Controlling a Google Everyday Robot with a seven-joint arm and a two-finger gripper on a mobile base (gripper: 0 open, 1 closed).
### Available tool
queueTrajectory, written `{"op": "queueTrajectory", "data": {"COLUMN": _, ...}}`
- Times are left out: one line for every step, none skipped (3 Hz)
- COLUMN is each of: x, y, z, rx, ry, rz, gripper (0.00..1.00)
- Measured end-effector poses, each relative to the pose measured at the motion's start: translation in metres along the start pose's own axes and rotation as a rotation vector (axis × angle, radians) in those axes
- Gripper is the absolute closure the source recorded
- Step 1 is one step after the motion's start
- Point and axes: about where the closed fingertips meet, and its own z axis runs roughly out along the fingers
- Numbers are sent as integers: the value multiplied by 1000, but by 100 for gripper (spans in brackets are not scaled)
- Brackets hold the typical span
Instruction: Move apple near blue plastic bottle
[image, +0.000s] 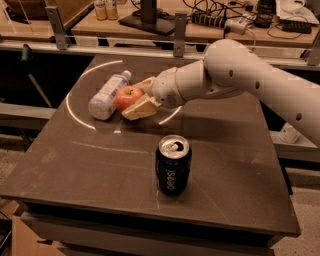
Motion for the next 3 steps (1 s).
{"op": "queueTrajectory", "data": {"x": 6, "y": 10, "z": 7, "rx": -5, "ry": 14, "rz": -6, "gripper": 6}}
{"op": "queueTrajectory", "data": {"x": 9, "y": 15, "z": 7, "rx": -10, "ry": 20, "rz": -12, "gripper": 0}}
{"op": "queueTrajectory", "data": {"x": 12, "y": -7, "z": -25, "rx": 45, "ry": 43, "rz": -19, "gripper": 0}}
